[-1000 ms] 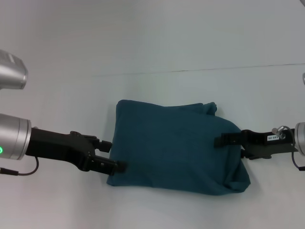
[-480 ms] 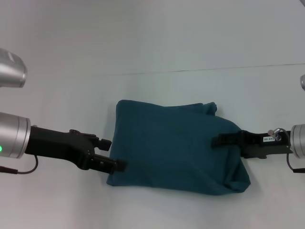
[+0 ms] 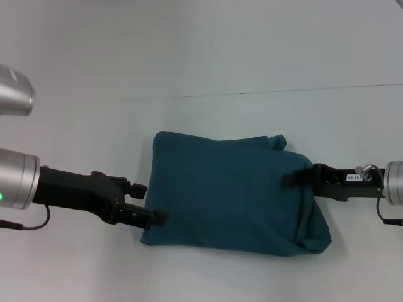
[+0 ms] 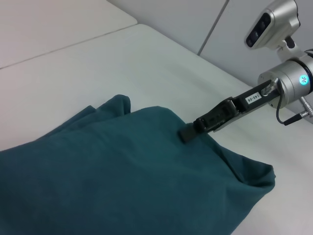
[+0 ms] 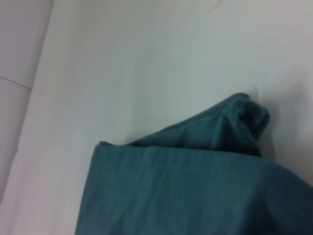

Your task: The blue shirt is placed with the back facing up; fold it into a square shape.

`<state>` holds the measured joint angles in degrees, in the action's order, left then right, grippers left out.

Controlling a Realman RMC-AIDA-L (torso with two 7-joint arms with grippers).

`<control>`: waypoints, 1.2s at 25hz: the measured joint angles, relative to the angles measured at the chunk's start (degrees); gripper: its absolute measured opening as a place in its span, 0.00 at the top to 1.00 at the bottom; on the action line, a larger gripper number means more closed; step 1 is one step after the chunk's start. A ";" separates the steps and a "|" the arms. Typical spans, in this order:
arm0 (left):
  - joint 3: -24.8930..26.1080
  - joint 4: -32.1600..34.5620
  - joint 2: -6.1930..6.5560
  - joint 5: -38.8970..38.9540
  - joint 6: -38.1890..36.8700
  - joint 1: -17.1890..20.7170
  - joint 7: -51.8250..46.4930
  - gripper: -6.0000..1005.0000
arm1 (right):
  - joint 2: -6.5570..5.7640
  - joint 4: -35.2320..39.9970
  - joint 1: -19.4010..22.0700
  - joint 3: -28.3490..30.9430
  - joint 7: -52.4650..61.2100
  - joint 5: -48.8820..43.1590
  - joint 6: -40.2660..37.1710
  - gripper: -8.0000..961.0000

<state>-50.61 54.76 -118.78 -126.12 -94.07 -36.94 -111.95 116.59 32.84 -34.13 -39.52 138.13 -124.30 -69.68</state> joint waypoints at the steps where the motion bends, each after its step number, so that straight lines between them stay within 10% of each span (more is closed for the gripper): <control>1: 0.00 0.00 -0.02 0.00 -0.03 0.01 0.00 0.10 | 0.01 0.12 0.04 0.00 -0.31 0.17 -0.08 0.56; 15: 0.00 0.00 -0.09 0.00 0.04 0.02 0.00 0.10 | 2.61 11.37 0.07 -0.12 -8.04 0.90 -2.46 0.89; 30: -0.27 -0.01 -0.43 0.00 0.93 -0.19 0.26 0.10 | 0.59 7.47 -3.31 -5.38 -9.53 0.67 4.76 0.93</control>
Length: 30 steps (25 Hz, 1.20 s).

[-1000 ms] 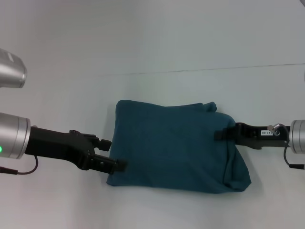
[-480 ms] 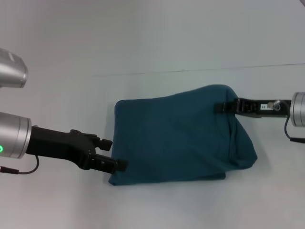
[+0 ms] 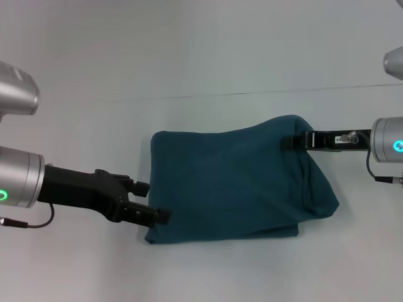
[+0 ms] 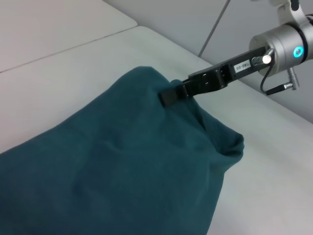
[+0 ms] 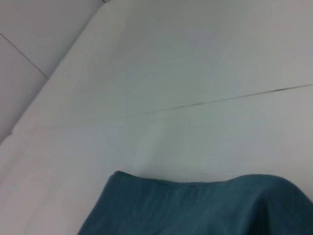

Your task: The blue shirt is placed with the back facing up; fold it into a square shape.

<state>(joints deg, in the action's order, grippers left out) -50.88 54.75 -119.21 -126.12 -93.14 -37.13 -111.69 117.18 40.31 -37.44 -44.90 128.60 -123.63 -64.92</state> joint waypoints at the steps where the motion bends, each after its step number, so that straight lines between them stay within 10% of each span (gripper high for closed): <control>1: 0.00 0.00 -0.01 0.00 0.19 0.04 0.01 0.10 | -0.02 -0.15 -0.05 -0.92 -0.01 -0.15 1.77 0.93; 17: 0.19 -0.23 -0.06 -0.09 1.20 0.23 -0.33 0.10 | -2.16 0.27 0.65 -1.08 5.94 -2.35 4.75 0.79; 22: 0.00 -0.33 -0.06 -0.09 1.33 0.10 -0.49 0.10 | -3.03 0.75 1.02 -1.03 6.68 -3.02 3.72 0.54; 24: 0.08 -0.35 -0.05 -0.09 1.25 0.10 -0.60 0.10 | -3.99 3.31 1.97 -0.90 7.85 -3.68 0.94 0.29; 30: 0.38 -0.18 0.30 -0.09 0.72 0.17 -1.96 0.10 | -5.85 15.20 4.92 -0.50 13.66 -6.00 -8.17 0.17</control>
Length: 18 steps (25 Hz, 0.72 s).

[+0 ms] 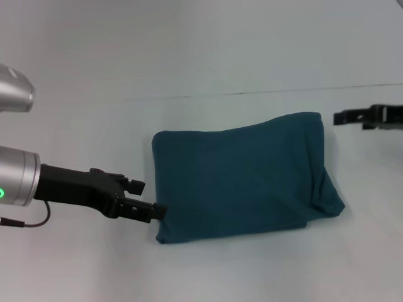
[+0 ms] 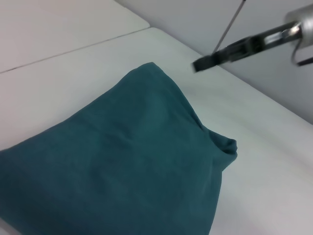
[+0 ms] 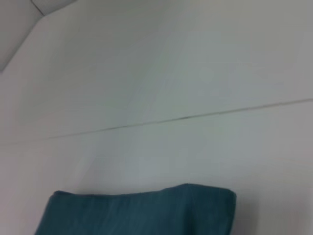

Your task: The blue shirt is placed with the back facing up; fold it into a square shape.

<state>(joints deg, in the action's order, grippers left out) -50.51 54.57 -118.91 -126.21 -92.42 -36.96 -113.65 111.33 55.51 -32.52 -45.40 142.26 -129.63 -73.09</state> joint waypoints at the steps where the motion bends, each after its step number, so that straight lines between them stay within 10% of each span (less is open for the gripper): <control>1: 0.08 0.06 0.01 0.00 -0.07 0.02 -0.12 0.10 | -0.30 2.87 0.37 0.21 1.18 -0.18 -2.66 0.15; 11: 0.24 0.13 -0.18 0.00 -0.22 0.02 -0.60 0.10 | 1.04 12.59 -2.60 -0.26 3.88 -4.41 -22.13 0.08; 18: 0.19 0.19 -0.18 0.00 -0.02 -0.05 -0.90 0.10 | 4.30 5.04 -5.15 -2.06 1.11 -11.64 -18.67 0.35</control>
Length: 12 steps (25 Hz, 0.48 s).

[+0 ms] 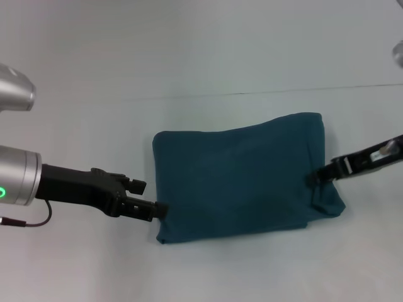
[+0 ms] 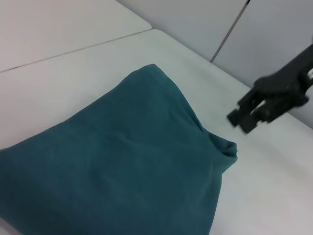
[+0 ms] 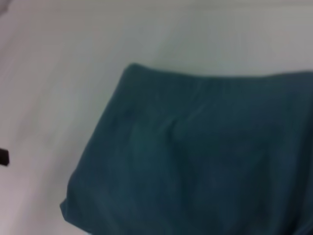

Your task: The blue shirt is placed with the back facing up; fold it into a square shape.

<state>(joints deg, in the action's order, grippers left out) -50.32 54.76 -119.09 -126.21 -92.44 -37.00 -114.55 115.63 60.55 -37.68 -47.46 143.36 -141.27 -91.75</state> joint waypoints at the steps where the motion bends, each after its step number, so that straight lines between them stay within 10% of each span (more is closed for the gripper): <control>1: -0.04 0.00 0.00 0.00 0.06 0.00 0.00 0.10 | 0.08 -1.61 -0.38 -0.09 -0.47 -0.23 0.76 0.41; 7: -0.29 -0.08 -0.08 0.00 0.21 0.07 0.00 0.10 | 0.18 -8.06 -1.60 -1.47 -1.00 -4.43 7.19 0.80; 12: -0.20 -0.17 -0.09 0.00 0.25 0.09 0.01 0.10 | 0.08 -8.52 -0.98 -1.04 0.40 -7.35 9.34 0.89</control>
<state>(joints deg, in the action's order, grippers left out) -50.52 54.59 -119.18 -126.21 -92.19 -36.91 -114.54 115.71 52.03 -38.66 -48.51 143.76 -148.62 -82.41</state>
